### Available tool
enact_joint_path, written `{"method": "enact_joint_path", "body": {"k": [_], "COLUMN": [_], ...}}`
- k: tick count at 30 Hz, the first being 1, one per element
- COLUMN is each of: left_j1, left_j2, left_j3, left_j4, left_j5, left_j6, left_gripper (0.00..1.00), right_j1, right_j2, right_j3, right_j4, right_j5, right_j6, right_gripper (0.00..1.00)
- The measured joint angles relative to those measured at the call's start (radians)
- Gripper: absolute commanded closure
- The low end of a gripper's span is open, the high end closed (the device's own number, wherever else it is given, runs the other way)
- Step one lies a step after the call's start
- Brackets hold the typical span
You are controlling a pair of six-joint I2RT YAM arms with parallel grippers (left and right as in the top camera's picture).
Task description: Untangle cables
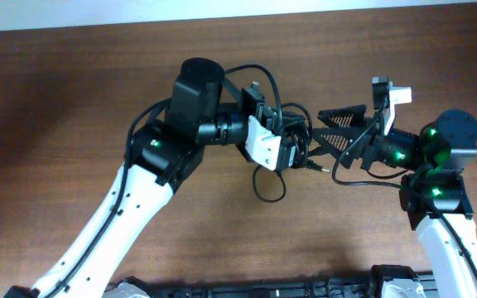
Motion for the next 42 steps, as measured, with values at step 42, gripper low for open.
{"method": "enact_joint_path", "body": {"k": [42], "left_j1": [0.038], "left_j2": [0.029], "left_j3": [0.000], "left_j4": [0.086], "left_j5": [0.354], "left_j6": [-0.063], "left_gripper": [1.00], "right_j1": [0.001], "right_j2": [-0.005], "right_j3": [0.003], "right_j4": [-0.084], "right_j5": [-0.098], "right_j6": [-0.072], "right_gripper": [0.23]}}
